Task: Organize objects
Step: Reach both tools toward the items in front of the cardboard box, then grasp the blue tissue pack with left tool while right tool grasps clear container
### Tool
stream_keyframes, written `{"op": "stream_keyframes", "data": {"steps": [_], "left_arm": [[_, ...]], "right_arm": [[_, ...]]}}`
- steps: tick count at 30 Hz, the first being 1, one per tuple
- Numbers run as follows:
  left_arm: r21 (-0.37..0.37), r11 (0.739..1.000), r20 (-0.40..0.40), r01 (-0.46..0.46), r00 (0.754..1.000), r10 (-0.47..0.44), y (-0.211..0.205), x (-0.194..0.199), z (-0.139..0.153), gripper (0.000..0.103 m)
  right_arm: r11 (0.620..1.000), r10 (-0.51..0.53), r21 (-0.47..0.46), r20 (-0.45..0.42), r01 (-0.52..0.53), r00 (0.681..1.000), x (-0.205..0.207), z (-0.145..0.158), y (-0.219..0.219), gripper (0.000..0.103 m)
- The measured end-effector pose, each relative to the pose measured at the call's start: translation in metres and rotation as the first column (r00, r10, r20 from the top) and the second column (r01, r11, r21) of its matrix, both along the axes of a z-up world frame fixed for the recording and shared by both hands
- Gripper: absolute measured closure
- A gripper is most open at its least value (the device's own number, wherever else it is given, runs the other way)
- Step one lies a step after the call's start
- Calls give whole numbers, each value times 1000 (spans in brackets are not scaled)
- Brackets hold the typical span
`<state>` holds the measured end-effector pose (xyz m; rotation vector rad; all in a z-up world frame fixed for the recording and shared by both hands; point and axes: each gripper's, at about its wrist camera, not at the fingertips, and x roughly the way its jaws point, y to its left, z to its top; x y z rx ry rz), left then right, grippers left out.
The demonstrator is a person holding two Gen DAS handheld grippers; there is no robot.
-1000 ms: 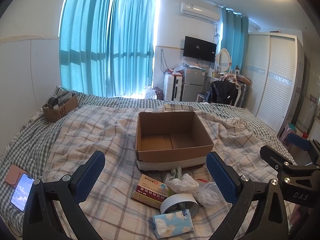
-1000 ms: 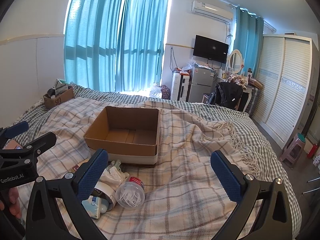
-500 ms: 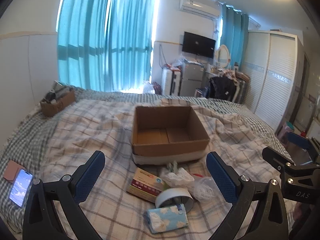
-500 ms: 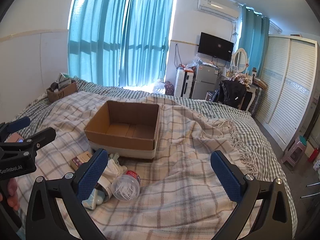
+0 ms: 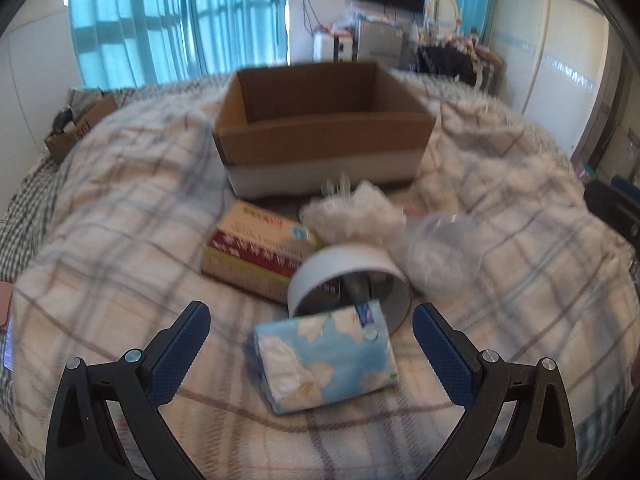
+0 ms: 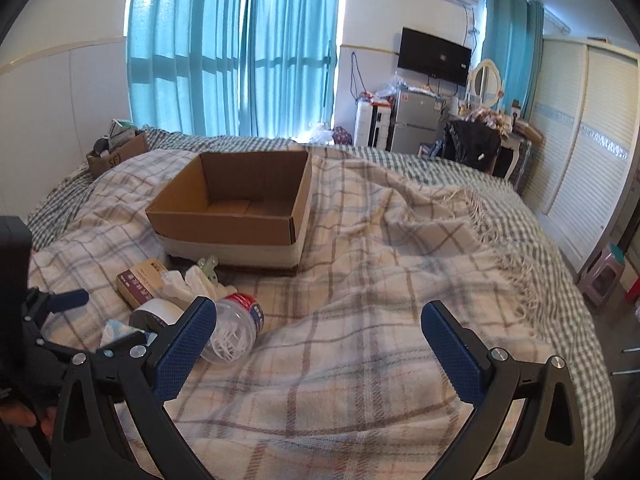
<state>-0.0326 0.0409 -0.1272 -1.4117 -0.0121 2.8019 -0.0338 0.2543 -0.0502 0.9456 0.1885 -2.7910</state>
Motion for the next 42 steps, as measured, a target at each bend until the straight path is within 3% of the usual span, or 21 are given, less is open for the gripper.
{"op": "stream_keyframes", "data": {"steps": [4,5,6,14,18,24,30,37,39,41,42], "left_arm": [[-2,1000,61,26,998,-26,4,0,-14,5],[5,999,64,38,997,-39,5,1,-15,24],[18,998,66,57,996,-58,6,2,-16,26],[122,989,-30,85,996,-82,-16,16,23,27],[104,994,-109,24,994,-12,-43,15,49,27],[45,998,-160,-44,986,51,-65,7,57,27],[39,999,-168,-37,985,43,-68,3,49,27],[98,994,-154,-41,986,56,-78,2,40,27],[99,994,-155,-41,986,56,-77,2,41,27],[94,995,-159,-37,986,51,-75,4,43,27],[89,995,-163,-35,985,49,-74,5,44,27]], "right_arm": [[1000,4,1,30,-4,1000,-5,-12,1,0],[1000,6,4,33,-6,999,-5,-13,0,0],[1000,8,6,32,-8,999,-5,-13,-1,0],[999,32,20,28,-33,999,-1,-10,-10,0],[998,65,15,62,-66,996,-5,-16,-25,0],[997,64,42,158,-72,985,-31,-38,-60,1],[996,18,85,257,-41,966,-61,-63,-84,11],[992,8,114,344,-50,939,-74,-93,-93,18],[993,5,104,372,-47,928,-76,-98,-90,25],[994,23,89,385,-62,923,-75,-101,-90,39],[994,39,82,384,-76,922,-73,-100,-91,38]]}}
